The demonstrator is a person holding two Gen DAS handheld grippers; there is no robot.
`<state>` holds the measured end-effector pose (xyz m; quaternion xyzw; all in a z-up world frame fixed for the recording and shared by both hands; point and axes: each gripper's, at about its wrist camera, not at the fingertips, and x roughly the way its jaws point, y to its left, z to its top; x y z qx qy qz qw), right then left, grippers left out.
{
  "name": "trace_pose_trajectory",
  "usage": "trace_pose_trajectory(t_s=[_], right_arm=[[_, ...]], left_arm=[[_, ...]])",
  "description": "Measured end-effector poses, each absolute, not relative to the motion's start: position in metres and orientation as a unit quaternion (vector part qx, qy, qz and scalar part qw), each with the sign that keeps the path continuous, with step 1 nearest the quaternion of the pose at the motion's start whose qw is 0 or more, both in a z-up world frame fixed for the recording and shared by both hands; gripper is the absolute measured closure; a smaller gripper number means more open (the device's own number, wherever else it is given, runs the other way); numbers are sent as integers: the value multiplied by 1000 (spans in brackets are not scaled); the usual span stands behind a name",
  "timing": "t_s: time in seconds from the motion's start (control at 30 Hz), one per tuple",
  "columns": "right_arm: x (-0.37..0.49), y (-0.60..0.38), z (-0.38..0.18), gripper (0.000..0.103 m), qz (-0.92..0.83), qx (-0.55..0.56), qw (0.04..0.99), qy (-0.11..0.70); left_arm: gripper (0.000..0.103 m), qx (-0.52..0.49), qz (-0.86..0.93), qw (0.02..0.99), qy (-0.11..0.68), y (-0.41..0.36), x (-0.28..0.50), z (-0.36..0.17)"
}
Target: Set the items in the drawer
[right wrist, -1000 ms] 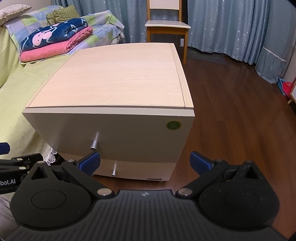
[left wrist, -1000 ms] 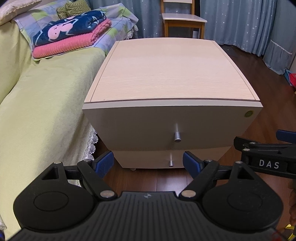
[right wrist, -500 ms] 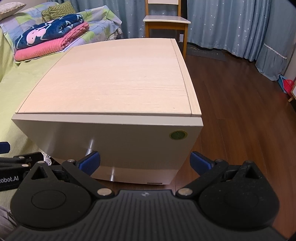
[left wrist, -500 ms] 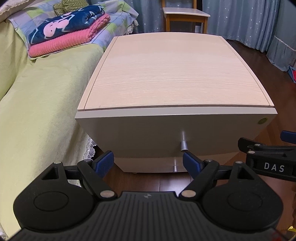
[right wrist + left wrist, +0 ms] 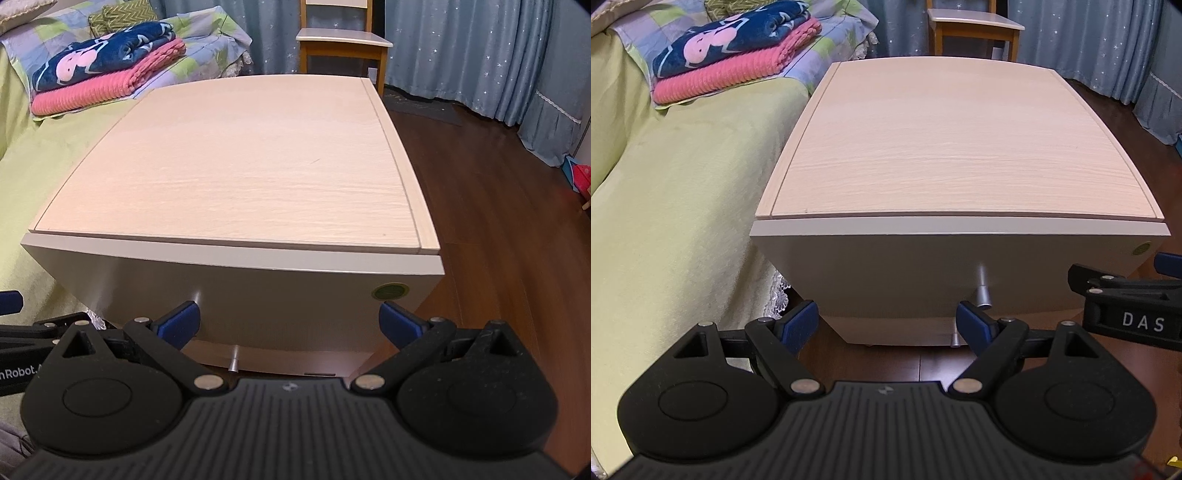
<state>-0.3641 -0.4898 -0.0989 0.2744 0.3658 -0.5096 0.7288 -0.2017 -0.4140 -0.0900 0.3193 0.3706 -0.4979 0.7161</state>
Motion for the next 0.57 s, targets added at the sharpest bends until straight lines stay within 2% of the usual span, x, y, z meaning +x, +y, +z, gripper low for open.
trace_pose_trajectory(t_s=[0.57], right_arm=[[-356,-487,-102,1,-512,267,722,381]], left_arm=[[20,318,-525,705,356,-419,-190,-95]])
